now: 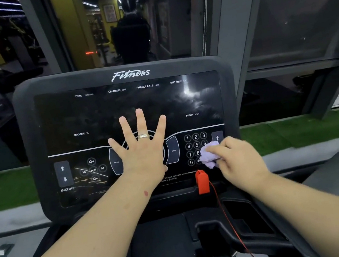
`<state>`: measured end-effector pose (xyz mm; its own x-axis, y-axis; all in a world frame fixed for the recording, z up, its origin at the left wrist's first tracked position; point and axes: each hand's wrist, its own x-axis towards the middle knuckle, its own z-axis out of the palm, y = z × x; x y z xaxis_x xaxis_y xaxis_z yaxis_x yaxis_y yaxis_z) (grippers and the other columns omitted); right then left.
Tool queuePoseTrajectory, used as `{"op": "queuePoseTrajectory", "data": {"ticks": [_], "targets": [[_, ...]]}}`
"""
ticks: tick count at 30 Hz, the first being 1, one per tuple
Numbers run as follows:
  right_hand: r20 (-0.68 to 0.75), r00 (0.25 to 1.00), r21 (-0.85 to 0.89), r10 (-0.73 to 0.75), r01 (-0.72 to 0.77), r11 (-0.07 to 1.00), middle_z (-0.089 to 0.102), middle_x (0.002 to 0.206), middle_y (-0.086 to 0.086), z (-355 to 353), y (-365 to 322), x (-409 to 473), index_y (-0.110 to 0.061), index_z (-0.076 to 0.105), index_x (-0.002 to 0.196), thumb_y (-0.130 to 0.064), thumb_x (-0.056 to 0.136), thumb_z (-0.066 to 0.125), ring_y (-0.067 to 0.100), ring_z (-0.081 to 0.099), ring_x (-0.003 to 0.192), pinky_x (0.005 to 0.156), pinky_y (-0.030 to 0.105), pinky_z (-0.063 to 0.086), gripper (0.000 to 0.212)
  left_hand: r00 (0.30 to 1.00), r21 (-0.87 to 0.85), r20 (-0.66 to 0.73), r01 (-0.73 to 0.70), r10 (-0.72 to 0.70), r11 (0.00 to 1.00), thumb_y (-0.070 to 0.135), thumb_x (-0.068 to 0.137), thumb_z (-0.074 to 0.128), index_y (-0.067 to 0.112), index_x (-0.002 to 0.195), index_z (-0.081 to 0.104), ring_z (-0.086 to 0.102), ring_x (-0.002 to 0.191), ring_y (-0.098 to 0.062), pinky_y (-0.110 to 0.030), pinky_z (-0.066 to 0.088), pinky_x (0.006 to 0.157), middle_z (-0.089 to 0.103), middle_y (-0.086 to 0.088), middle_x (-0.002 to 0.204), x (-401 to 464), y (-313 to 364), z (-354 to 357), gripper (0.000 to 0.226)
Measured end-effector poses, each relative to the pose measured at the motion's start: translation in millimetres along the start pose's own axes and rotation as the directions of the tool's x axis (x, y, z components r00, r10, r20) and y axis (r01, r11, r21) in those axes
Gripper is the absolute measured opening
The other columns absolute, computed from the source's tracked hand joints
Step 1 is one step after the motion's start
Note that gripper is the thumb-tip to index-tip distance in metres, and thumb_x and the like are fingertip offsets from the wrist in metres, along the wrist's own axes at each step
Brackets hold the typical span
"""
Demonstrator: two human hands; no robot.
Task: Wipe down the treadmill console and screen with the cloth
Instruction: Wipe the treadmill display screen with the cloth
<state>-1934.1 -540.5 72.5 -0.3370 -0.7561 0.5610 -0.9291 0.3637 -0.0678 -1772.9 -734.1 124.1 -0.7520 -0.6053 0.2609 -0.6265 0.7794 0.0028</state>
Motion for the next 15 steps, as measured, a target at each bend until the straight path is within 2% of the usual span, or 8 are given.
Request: {"op": "queuePoseTrajectory", "data": {"ticks": [1,2,5,6,10,12,13,15], "targets": [[0.012,0.999,-0.033,-0.046,0.047,0.998,0.056,0.079,0.006,-8,7,10,-0.024,0.076,0.104,-0.019,0.076,0.045,0.035,0.059,0.071,0.062,0.04,0.05,0.042,1.0,0.0,-0.001,0.0,0.0,1.0,0.049,0.07,0.089,0.045,0.15,-0.03,-0.032,0.143,-0.053,-0.083,0.01,0.108,-0.045,-0.012,0.155,0,0,0,0.144],[-0.009,1.0,-0.061,-0.029,0.029,0.998,0.056,0.079,0.006,-15,14,22,-0.024,0.076,0.101,-0.016,0.076,0.048,0.035,0.059,0.072,0.063,0.04,0.051,0.038,1.0,-0.001,0.001,-0.002,0.002,1.0,0.049,0.07,0.089,0.045,0.15,-0.029,-0.032,0.143,-0.053,-0.083,0.01,0.108,-0.046,-0.012,0.155,0,1,0,0.143],[-0.175,0.96,0.02,0.218,-0.218,0.976,0.058,0.086,0.006,-23,24,47,-0.022,0.075,0.11,-0.003,0.08,0.064,0.03,0.058,0.079,0.066,0.035,0.049,0.037,1.0,0.001,0.005,0.0,0.0,1.0,0.049,0.071,0.088,0.044,0.15,-0.03,-0.032,0.143,-0.054,-0.083,0.01,0.108,-0.046,-0.013,0.154,1,2,-1,0.143],[-0.191,0.951,0.047,0.242,-0.238,0.97,0.058,0.087,0.007,-20,20,43,-0.021,0.075,0.112,-0.001,0.08,0.067,0.031,0.058,0.079,0.065,0.036,0.049,0.038,1.0,0.002,0.003,0.0,0.0,1.0,0.049,0.071,0.088,0.044,0.15,-0.03,-0.032,0.143,-0.054,-0.082,0.011,0.108,-0.047,-0.013,0.154,1,1,-1,0.143],[-0.042,0.996,0.03,0.078,-0.077,0.997,0.054,0.084,0.007,5,6,-10,-0.023,0.072,0.112,0.001,0.073,0.069,0.033,0.056,0.072,0.061,0.039,0.05,0.045,1.0,0.014,-0.012,-0.003,0.004,1.0,0.052,0.069,0.088,0.043,0.151,-0.03,-0.029,0.143,-0.055,-0.082,0.013,0.107,-0.045,-0.014,0.155,-1,0,1,0.144],[0.016,1.0,0.011,0.004,-0.004,1.0,0.055,0.084,0.005,2,14,-7,-0.026,0.072,0.113,-0.004,0.072,0.066,0.033,0.057,0.07,0.061,0.04,0.051,0.046,1.0,0.017,-0.011,-0.001,0.001,1.0,0.051,0.069,0.089,0.043,0.151,-0.029,-0.03,0.143,-0.055,-0.082,0.013,0.107,-0.044,-0.014,0.155,0,2,1,0.144],[0.003,1.0,-0.004,0.003,-0.003,1.0,0.055,0.084,0.006,-3,18,3,-0.025,0.073,0.112,-0.007,0.074,0.063,0.034,0.058,0.07,0.061,0.04,0.051,0.043,1.0,0.01,-0.002,0.001,-0.001,1.0,0.05,0.07,0.089,0.043,0.151,-0.029,-0.03,0.143,-0.055,-0.083,0.012,0.107,-0.045,-0.014,0.155,0,3,0,0.143],[-0.098,0.99,-0.003,0.098,-0.099,0.995,0.057,0.085,0.007,-13,21,26,-0.023,0.074,0.112,-0.007,0.079,0.061,0.033,0.059,0.072,0.061,0.038,0.051,0.039,1.0,0.0,0.005,0.005,-0.005,1.0,0.047,0.071,0.089,0.044,0.151,-0.029,-0.032,0.143,-0.054,-0.083,0.011,0.108,-0.046,-0.014,0.154,1,4,0,0.143]]}}
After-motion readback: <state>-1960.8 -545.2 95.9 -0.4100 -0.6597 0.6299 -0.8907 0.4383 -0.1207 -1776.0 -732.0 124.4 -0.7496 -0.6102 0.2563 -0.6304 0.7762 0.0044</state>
